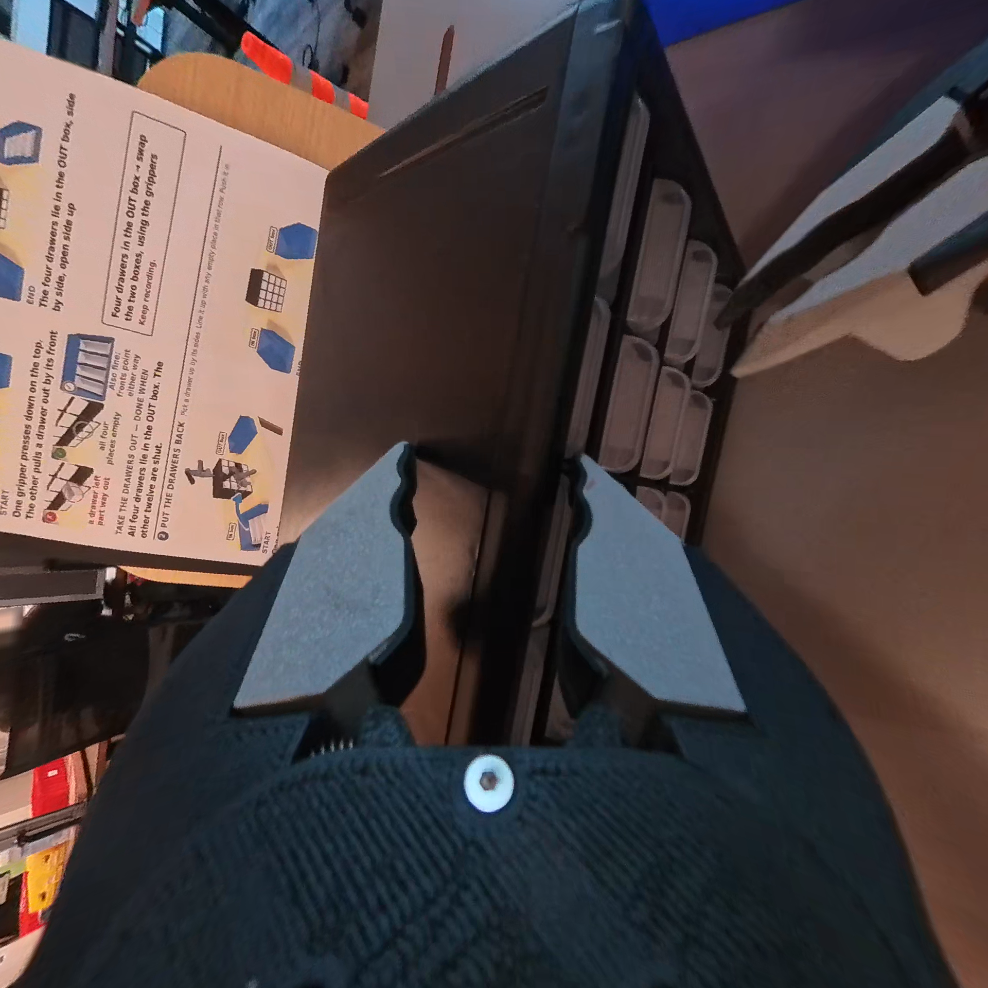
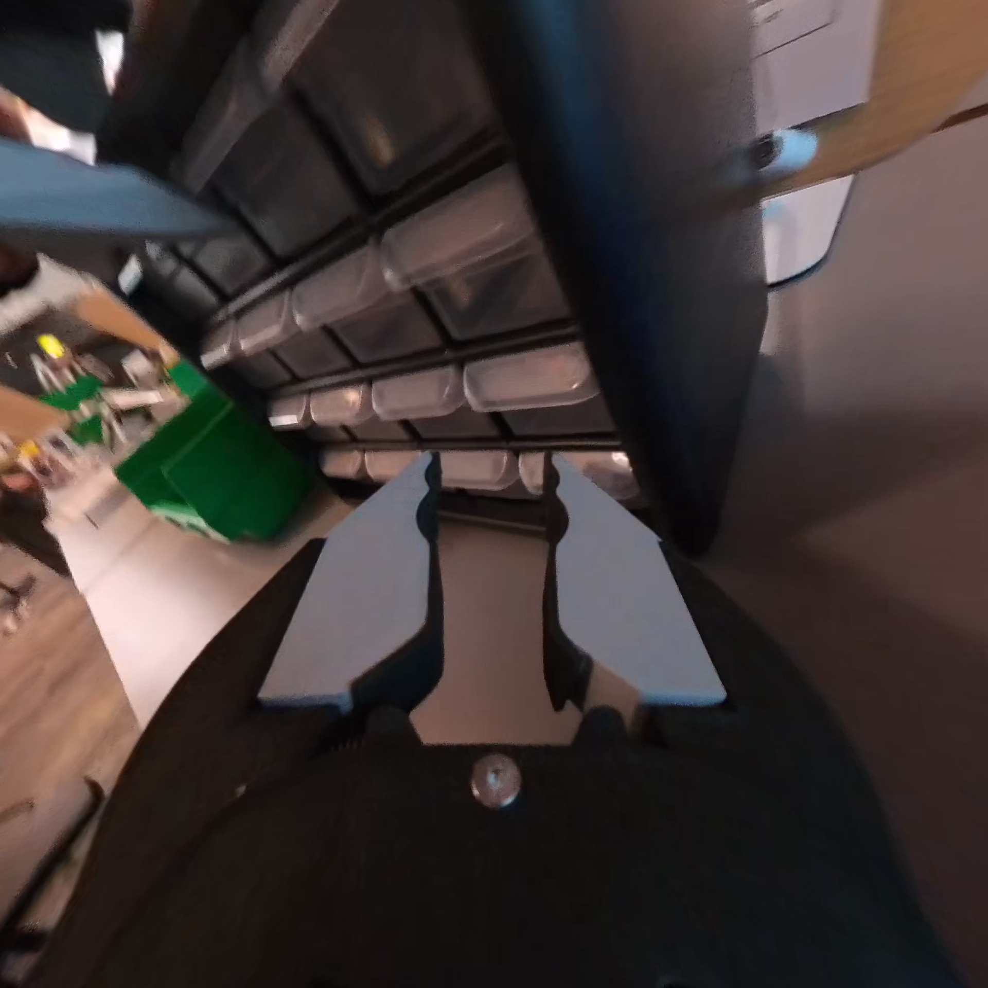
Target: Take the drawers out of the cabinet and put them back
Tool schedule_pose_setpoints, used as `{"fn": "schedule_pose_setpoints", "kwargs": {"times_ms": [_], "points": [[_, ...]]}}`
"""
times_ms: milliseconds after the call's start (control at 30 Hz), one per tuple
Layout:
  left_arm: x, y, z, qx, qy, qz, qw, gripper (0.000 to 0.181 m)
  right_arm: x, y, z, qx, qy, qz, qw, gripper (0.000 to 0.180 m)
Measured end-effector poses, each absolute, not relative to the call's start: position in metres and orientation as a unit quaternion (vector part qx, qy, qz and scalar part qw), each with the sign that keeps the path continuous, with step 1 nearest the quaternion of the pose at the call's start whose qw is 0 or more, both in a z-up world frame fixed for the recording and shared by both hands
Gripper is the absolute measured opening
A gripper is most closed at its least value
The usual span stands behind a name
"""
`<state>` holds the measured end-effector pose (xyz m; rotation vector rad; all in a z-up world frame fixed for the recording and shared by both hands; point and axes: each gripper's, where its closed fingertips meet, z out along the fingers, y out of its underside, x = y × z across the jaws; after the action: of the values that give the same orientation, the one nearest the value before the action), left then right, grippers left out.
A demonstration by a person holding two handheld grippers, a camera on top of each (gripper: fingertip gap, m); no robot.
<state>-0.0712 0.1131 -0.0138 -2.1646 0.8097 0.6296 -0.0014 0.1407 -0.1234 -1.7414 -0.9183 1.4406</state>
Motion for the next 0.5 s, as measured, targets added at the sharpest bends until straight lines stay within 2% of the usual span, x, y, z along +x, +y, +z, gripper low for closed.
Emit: {"fn": "schedule_pose_setpoints", "kwargs": {"times_ms": [133,200,367,500], "points": [[-0.071,0.113,-0.014,-0.846,0.310,0.250,0.355,0.056,-0.005,0.152,-0.107,-0.658,-0.248,0.635,0.319,0.028],[-0.072,0.113,-0.014,-0.846,0.311,0.256,0.348,0.056,-0.007,0.157,-0.110,-0.661,-0.216,0.651,0.304,0.012],[-0.072,0.113,-0.014,-0.847,0.307,0.260,0.348,0.056,-0.004,0.156,-0.109,-0.631,-0.180,0.709,0.259,0.006],[-0.071,0.113,-0.014,-0.844,0.304,0.256,0.361,0.055,0.009,0.142,-0.109,-0.640,-0.204,0.692,0.265,0.005]]}}
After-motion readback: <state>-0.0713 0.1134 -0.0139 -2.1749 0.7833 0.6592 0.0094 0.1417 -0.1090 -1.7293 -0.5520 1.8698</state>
